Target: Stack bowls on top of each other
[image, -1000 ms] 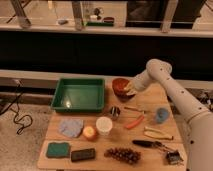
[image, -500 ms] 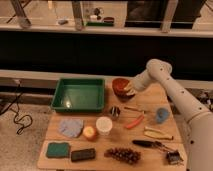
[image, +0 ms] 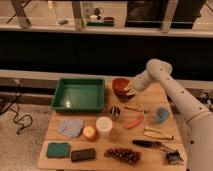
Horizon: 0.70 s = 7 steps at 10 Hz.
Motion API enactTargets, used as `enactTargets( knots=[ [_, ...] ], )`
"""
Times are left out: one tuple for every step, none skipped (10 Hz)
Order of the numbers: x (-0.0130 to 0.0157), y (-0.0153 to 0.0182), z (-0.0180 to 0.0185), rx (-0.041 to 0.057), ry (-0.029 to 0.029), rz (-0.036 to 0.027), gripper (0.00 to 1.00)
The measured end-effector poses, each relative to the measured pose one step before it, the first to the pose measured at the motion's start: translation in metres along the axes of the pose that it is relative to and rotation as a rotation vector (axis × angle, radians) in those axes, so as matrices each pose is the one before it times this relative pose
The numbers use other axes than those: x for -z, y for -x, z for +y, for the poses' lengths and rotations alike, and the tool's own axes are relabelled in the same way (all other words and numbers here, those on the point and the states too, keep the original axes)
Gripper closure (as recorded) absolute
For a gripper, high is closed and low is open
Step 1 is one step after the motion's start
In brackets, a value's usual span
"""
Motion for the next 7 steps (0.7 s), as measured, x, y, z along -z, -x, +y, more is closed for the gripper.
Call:
enactTargets(
  knots=[
    [0.0, 0.00005, -0.00005, -0.00005, -0.00003, -0.00005, 0.9],
    [-0.00001, -0.00002, 0.00003, -0.00004, 0.00003, 0.00004, 0.8],
    [0.0, 0.0, 0.0, -0.00004, -0.00003, -0.00002, 0.72],
    [0.0, 0.00003, -0.00002, 0.0001, 0.00002, 0.00002, 0.62],
    [-0.00001, -0.00003, 0.00001, -0.00009, -0.00004, 0.0, 0.5],
    [0.0, 0.00003, -0.00002, 0.00005, 0.00001, -0.00002, 0.42],
    [-0.00004, 0.00002, 0.0, 0.00001, 0.00003, -0.00003, 0.3]
  ],
)
